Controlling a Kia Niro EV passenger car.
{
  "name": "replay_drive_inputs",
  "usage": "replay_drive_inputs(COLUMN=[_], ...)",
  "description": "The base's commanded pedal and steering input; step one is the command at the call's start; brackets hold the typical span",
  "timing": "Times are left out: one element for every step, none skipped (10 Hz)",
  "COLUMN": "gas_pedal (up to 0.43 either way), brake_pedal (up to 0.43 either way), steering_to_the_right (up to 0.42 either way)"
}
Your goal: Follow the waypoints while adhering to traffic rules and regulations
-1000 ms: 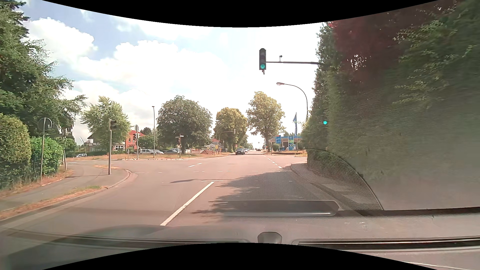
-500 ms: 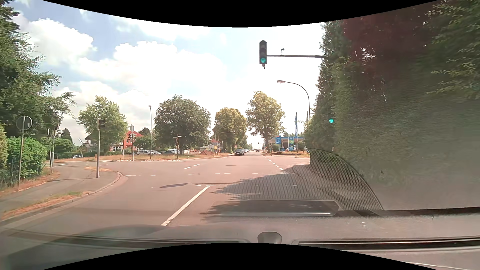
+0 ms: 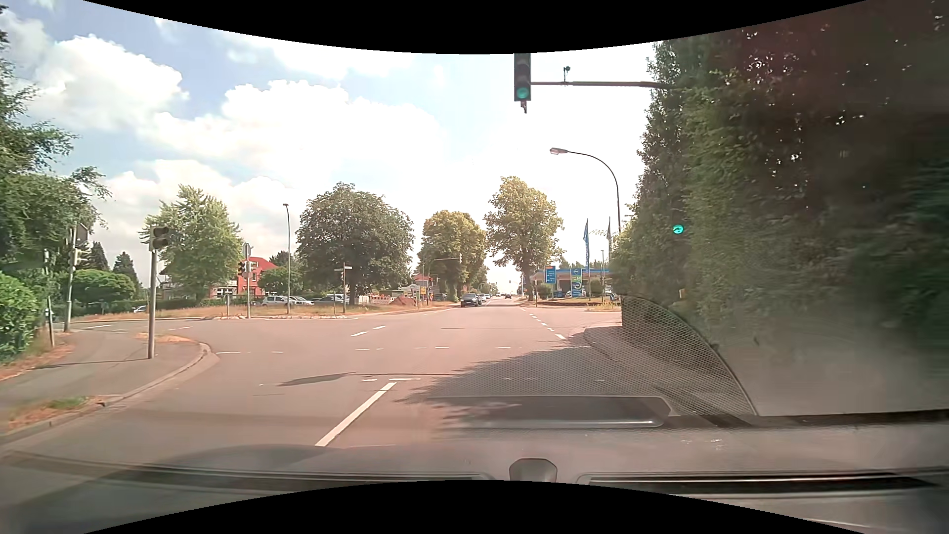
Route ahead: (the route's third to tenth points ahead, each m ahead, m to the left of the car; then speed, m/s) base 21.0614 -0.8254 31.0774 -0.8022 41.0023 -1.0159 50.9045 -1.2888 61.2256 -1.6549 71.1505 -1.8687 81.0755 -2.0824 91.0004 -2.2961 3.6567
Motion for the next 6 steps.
replay_drive_inputs(gas_pedal=[0.441,0.409,0.39,0.398,0.398,0.398], brake_pedal=[0.0,0.0,0.0,0.0,0.0,0.0], steering_to_the_right=[0.005,0.005,0.005,0.005,0.004,0.004])
